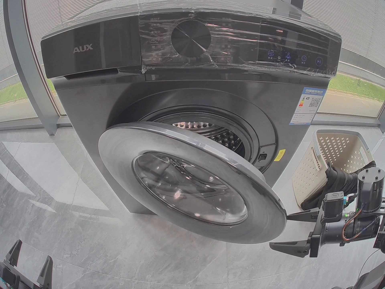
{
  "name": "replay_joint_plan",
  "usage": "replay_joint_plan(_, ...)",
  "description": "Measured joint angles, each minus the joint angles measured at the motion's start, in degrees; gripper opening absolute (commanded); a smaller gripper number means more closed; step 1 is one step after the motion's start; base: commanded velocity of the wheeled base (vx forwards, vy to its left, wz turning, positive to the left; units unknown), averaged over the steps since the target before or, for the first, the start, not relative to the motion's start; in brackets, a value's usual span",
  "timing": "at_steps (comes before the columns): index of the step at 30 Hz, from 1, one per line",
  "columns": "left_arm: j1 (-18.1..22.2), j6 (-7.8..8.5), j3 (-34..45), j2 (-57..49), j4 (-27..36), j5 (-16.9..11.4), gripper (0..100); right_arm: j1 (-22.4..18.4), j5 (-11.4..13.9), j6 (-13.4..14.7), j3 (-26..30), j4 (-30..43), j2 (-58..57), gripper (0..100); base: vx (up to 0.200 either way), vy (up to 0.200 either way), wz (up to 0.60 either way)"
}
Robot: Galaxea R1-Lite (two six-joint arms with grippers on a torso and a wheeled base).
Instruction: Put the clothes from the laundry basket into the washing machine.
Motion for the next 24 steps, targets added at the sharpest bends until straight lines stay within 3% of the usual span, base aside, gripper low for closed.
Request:
replay_joint_plan(14,0.0,0.02,0.0,0.0,0.0,-0.05,100,1.01,-0.88,0.11,-2.62,-2.27,3.86,100,0.0,0.0,0.0)
replay_joint_plan(24,0.0,0.02,0.0,0.0,0.0,-0.02,100,4.85,0.24,0.26,1.76,-1.91,0.23,100,0.0,0.0,0.0)
